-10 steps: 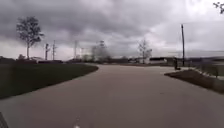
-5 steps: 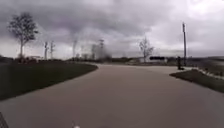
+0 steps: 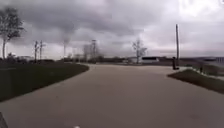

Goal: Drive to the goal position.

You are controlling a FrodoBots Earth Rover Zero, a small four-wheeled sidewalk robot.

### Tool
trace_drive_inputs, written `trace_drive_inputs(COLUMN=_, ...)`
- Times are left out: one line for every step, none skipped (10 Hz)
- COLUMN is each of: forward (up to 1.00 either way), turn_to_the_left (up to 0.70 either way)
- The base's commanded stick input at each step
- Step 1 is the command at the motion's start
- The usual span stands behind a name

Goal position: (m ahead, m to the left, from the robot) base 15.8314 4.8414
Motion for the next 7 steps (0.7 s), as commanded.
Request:
trace_drive_inputs(forward=1.0, turn_to_the_left=0.0)
trace_drive_inputs(forward=1.0, turn_to_the_left=0.0)
trace_drive_inputs(forward=1.0, turn_to_the_left=0.0)
trace_drive_inputs(forward=1.0, turn_to_the_left=0.0)
trace_drive_inputs(forward=1.0, turn_to_the_left=0.0)
trace_drive_inputs(forward=1.0, turn_to_the_left=0.0)
trace_drive_inputs(forward=1.0, turn_to_the_left=0.0)
